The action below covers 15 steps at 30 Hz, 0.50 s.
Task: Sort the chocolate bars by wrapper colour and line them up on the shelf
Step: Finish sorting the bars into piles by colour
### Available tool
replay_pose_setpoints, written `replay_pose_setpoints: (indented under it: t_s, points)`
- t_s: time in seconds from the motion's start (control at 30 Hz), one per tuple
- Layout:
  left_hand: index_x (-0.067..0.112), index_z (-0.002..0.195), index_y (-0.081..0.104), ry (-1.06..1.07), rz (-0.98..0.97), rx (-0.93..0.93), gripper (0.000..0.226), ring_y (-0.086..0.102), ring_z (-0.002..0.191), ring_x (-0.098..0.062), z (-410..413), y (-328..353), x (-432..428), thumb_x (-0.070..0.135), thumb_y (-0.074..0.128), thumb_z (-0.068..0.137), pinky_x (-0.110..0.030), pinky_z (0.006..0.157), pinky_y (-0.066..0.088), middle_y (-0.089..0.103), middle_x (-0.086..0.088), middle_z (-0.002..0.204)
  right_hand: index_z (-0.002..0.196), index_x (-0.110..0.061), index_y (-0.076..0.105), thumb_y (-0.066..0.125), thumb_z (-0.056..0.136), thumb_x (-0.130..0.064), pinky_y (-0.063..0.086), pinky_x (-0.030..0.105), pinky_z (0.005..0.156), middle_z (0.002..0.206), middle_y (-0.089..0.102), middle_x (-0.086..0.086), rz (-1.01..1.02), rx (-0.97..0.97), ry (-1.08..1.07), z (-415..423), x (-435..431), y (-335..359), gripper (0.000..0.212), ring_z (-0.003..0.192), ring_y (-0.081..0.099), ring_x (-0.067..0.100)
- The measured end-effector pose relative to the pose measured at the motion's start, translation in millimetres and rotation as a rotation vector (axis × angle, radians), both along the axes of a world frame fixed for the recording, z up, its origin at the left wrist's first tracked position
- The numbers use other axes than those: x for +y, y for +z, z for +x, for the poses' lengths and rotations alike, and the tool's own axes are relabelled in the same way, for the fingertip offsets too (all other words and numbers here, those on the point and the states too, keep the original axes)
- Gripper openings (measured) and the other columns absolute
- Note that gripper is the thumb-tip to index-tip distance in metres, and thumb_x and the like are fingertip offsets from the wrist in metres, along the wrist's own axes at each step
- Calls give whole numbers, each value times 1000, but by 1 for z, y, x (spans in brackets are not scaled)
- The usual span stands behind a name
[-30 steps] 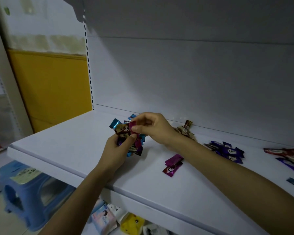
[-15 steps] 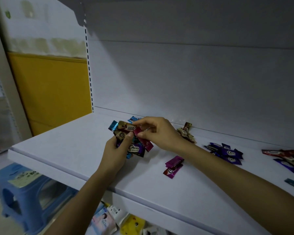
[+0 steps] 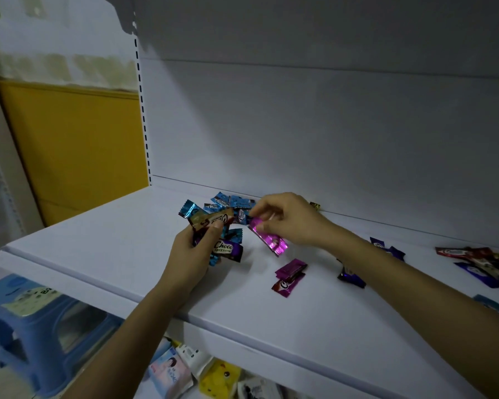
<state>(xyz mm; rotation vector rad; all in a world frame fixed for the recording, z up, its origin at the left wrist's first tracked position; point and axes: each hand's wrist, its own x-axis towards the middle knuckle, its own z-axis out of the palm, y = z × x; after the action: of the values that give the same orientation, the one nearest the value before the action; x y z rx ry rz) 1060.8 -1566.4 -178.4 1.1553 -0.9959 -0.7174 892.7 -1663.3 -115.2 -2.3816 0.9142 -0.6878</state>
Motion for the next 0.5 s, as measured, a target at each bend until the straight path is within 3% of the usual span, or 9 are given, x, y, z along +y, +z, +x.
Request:
replay_pose_setpoints:
  t_s: [0.13,0.2,0.33,0.4,0.5]
  points:
    - [32,102,59,-25,22,-51,12,66,64,5,0,-2,0,37,54,92,-9,45,45,70,10,85,92,-27,69,75,79,-15,56,27,72,89,67,-7,131,134,13,-21,-5,-13,19,78,67,11]
    - [35,96,59,-47,15,-76,7,68,72,2,-1,-2,0,37,55,91,-11,51,47,72,13,81,92,-27,70,78,76,-18,55,27,72,88,69,-4,114,182,10,-27,-5,-21,19,79,66,10]
    - [35,97,58,-76,27,-108,13,69,78,0,-3,-2,2,42,55,86,-12,55,49,70,12,92,92,-29,68,77,77,-28,49,19,72,91,67,-10,41,247,-28,-30,-4,-32,17,86,61,6]
    - [35,98,58,-87,21,-130,19,68,80,1,-4,-2,3,46,55,82,-12,56,49,70,11,94,94,-26,68,68,85,-31,45,17,74,93,67,-12,14,138,-38,-25,-2,-31,11,87,61,2]
    - [35,98,60,-96,19,-159,22,69,82,-4,-4,-1,2,48,55,81,-14,59,50,71,10,93,101,-29,66,55,91,-43,44,9,66,90,69,-14,165,-101,0,-9,6,-19,21,82,63,-4]
